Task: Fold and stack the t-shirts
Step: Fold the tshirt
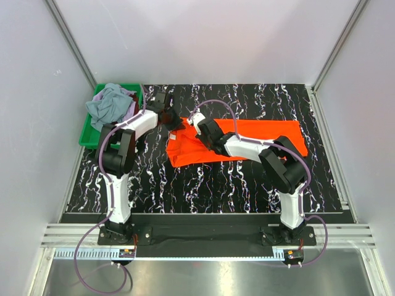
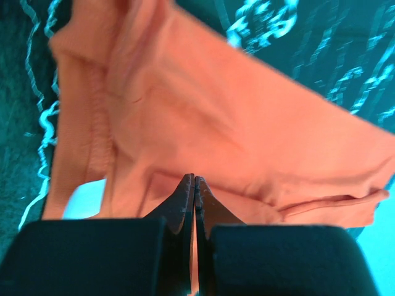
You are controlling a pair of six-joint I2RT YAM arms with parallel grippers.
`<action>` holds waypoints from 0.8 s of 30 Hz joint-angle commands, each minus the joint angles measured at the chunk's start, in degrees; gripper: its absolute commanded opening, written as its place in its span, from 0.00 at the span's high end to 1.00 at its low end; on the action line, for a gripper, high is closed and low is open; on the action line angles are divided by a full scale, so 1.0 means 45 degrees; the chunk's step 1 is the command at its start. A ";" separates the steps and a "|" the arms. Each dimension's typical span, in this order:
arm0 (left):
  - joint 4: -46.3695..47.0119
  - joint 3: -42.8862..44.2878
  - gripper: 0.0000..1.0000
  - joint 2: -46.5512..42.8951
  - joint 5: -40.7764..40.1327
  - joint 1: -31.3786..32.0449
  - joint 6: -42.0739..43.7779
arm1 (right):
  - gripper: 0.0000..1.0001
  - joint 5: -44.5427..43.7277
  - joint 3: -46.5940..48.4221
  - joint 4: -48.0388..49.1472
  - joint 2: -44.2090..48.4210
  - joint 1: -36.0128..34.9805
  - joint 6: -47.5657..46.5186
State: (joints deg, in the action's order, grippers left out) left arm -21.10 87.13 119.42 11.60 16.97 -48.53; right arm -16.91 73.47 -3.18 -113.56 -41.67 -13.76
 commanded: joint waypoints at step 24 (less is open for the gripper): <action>-0.0036 -0.1686 0.60 -0.2258 -0.2419 0.0369 0.2581 | 1.00 0.2174 0.2284 -0.0581 -0.0545 0.1623 0.2666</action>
State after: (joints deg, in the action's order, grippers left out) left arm -22.72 80.47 114.63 5.13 17.80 -41.45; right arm -9.63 79.55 -5.04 -114.67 -34.79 -3.81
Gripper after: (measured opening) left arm 0.395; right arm 0.010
